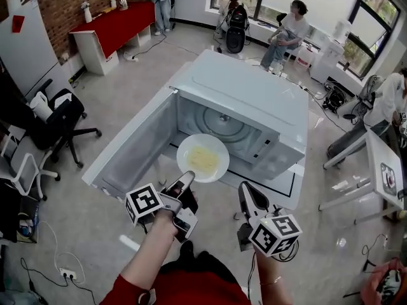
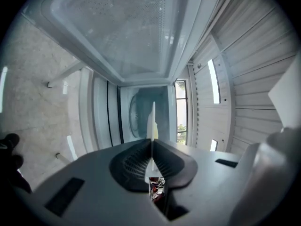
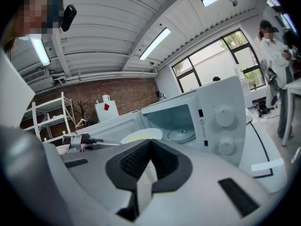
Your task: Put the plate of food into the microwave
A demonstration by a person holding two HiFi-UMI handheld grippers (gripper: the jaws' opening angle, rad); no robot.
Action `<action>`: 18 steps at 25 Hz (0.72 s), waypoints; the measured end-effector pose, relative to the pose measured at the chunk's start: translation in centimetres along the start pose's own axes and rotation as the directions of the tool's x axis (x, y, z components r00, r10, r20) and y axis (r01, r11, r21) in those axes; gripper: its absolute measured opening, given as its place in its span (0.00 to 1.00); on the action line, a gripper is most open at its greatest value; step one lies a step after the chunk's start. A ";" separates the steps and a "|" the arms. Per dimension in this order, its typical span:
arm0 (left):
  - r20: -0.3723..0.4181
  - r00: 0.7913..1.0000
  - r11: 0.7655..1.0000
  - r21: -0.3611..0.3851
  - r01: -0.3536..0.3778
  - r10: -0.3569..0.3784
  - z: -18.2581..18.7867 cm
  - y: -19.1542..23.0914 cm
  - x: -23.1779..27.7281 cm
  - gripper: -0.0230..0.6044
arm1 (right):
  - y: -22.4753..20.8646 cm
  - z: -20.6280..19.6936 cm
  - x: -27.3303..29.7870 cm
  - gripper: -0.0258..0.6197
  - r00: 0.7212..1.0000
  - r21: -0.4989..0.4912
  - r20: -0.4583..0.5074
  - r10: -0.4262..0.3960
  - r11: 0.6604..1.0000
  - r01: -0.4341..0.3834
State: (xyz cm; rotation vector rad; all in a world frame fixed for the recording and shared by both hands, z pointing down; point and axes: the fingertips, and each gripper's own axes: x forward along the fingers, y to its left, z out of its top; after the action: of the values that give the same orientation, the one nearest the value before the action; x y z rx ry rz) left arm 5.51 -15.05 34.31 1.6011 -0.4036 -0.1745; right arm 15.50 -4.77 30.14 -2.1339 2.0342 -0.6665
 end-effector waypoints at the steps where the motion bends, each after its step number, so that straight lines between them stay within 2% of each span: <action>1: -0.001 1.000 1.000 0.000 0.001 -0.001 0.0 0.0 0.4 0.07 | -0.2 0.0 0.0 0.06 1.000 -0.001 -0.004 0.000 1.000 0.000; 7: 0.014 1.000 1.000 -0.021 0.001 -0.001 -1.3 0.6 0.8 0.07 | -0.6 -1.0 -0.6 0.06 0.999 -0.018 -0.053 0.013 1.000 -0.014; 12: 0.004 1.000 0.998 0.061 -0.027 0.026 -0.4 1.0 1.9 0.07 | -0.5 -1.3 0.4 0.06 0.998 -0.042 -0.067 0.002 0.999 -0.005; 18: 0.028 0.999 1.000 0.019 0.017 -0.017 -0.4 2.0 3.2 0.07 | -0.8 -2.7 1.6 0.06 0.993 -0.062 -0.112 0.021 0.998 -0.028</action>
State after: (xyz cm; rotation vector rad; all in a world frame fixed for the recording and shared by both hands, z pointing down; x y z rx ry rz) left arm 8.29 -15.90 36.75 1.6228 -0.4144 -0.2071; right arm 15.13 -5.69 33.25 -2.1479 2.1626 -0.7432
